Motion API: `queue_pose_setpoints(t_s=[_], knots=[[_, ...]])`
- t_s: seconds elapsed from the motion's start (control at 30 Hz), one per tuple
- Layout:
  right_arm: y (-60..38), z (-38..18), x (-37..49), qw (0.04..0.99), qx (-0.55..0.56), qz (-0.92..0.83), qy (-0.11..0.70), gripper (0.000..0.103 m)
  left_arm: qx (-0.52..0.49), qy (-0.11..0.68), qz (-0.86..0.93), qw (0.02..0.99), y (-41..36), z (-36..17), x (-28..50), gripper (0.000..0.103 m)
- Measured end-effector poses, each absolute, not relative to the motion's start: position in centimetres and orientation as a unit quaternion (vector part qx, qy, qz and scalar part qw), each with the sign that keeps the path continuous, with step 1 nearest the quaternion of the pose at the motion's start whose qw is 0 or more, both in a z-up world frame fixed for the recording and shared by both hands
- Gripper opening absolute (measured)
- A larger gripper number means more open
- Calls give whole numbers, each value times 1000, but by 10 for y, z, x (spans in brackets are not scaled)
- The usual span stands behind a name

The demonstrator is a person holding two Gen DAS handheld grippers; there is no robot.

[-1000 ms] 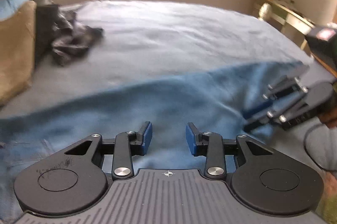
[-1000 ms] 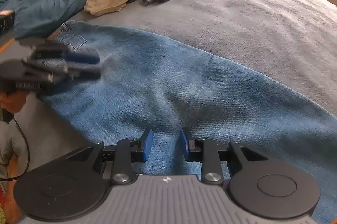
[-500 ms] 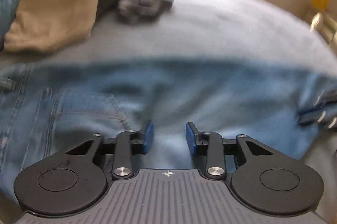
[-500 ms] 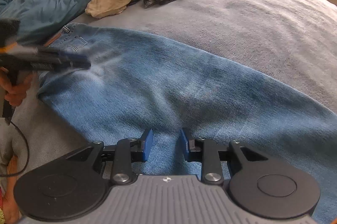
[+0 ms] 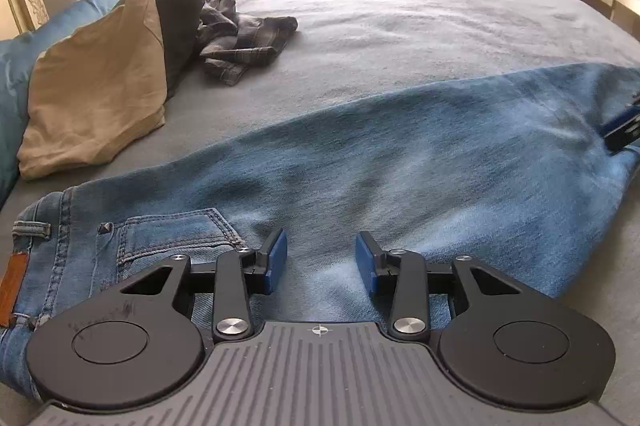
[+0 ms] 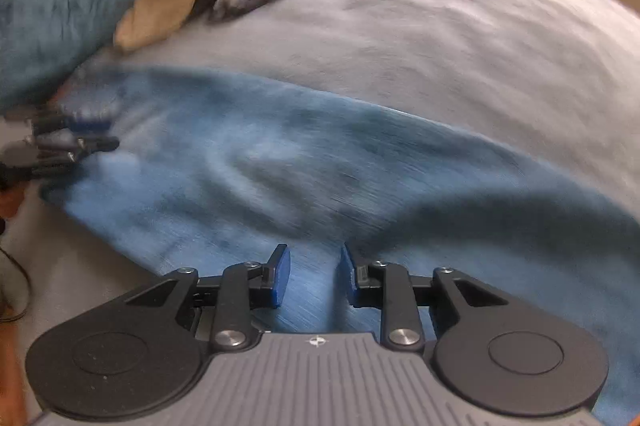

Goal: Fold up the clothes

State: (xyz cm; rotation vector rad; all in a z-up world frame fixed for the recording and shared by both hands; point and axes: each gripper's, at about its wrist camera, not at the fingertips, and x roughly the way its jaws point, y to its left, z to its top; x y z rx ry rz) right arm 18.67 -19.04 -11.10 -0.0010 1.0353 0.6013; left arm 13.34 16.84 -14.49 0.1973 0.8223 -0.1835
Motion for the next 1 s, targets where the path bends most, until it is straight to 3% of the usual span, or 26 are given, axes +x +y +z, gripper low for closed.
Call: queue_pose_setpoints(t_s=[0.1, 0.17, 0.23, 0.3, 0.4, 0.5, 0.6, 0.63, 0.83, 0.93, 1.0], knots=[[-255, -111, 188, 852, 92, 206, 472, 29, 85, 400, -92, 908, 171, -146, 135, 38], [-302, -119, 184, 866, 126, 147, 462, 25, 83, 399, -92, 908, 171, -146, 135, 38], [-345, -125, 176, 878, 132, 103, 449, 7, 83, 400, -92, 908, 171, -146, 135, 38], [-374, -124, 168, 888, 123, 68, 438, 0, 82, 400, -92, 908, 171, -146, 135, 38], [-414, -121, 158, 904, 88, -20, 418, 1, 82, 401, -91, 908, 171, -146, 135, 38], [-467, -125, 150, 898, 144, -125, 397, 0, 83, 402, -89, 907, 170, -146, 136, 38], [-477, -122, 147, 895, 176, -138, 386, 0, 83, 404, -87, 907, 169, -146, 137, 39], [-462, -117, 150, 903, 139, -139, 383, 6, 84, 404, -86, 907, 169, -147, 137, 39], [-393, -106, 182, 922, 33, -14, 387, 18, 85, 405, -81, 907, 166, -147, 138, 40], [-397, -124, 212, 906, 0, -55, 419, 17, 86, 405, -81, 907, 166, -147, 138, 40], [-419, -128, 221, 911, 46, -76, 404, 15, 86, 404, -82, 907, 167, -147, 138, 40]])
